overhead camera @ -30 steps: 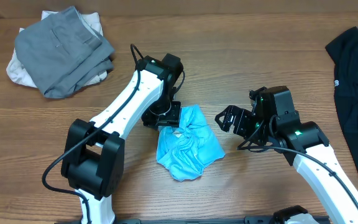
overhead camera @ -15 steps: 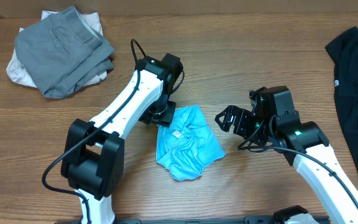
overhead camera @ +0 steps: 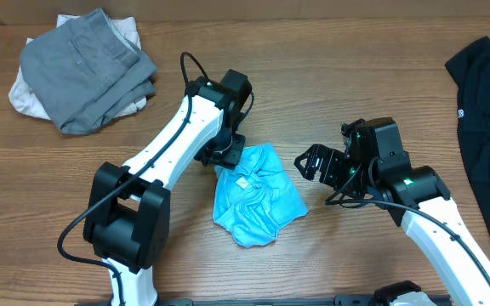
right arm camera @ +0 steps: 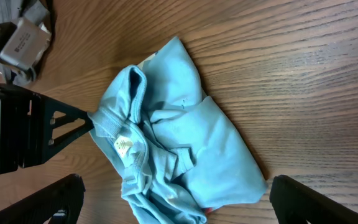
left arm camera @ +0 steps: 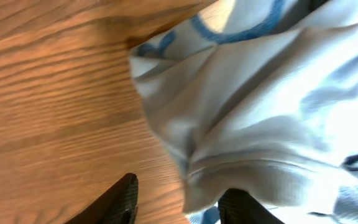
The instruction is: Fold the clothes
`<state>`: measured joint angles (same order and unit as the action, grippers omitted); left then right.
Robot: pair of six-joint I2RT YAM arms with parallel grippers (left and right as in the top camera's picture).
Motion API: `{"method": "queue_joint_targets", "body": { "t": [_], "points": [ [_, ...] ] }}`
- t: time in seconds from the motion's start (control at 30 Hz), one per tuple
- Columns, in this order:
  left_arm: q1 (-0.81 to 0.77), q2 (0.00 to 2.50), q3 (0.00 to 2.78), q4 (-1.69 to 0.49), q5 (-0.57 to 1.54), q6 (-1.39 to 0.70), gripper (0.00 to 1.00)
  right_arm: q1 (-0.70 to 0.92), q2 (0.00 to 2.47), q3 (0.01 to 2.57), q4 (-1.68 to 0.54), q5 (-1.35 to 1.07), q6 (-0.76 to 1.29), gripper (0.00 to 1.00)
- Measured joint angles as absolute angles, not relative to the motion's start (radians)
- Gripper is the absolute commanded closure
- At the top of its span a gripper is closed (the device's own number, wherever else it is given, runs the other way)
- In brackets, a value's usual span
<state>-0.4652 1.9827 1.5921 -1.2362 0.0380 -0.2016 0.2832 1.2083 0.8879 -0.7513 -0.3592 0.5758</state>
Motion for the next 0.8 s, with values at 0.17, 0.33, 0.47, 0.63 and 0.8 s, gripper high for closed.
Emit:
{"method": "queue_joint_targets", "body": {
  "t": [0.17, 0.33, 0.47, 0.63, 0.8],
  "points": [
    [-0.465, 1.983, 1.592, -1.217, 0.074, -0.198, 0.82, 0.283, 1.208, 0.888, -0.751, -0.36, 0.576, 0.0],
    [-0.465, 1.983, 1.592, -1.191, 0.097, -0.191, 0.96, 0.283, 1.208, 0.888, -0.751, -0.359, 0.576, 0.0],
    [-0.465, 1.983, 1.592, -1.186, 0.131, -0.191, 0.96, 0.283, 1.208, 0.888, -0.751, -0.359, 0.576, 0.0],
    [-0.465, 1.983, 1.601, -1.235, 0.18, -0.219, 0.96, 0.283, 1.208, 0.888, -0.752, -0.355, 0.576, 0.0],
    [-0.453, 1.983, 1.709, -1.316, 0.264, -0.285, 0.96, 0.283, 1.208, 0.888, -0.751, -0.349, 0.577, 0.0]
  ]
}}
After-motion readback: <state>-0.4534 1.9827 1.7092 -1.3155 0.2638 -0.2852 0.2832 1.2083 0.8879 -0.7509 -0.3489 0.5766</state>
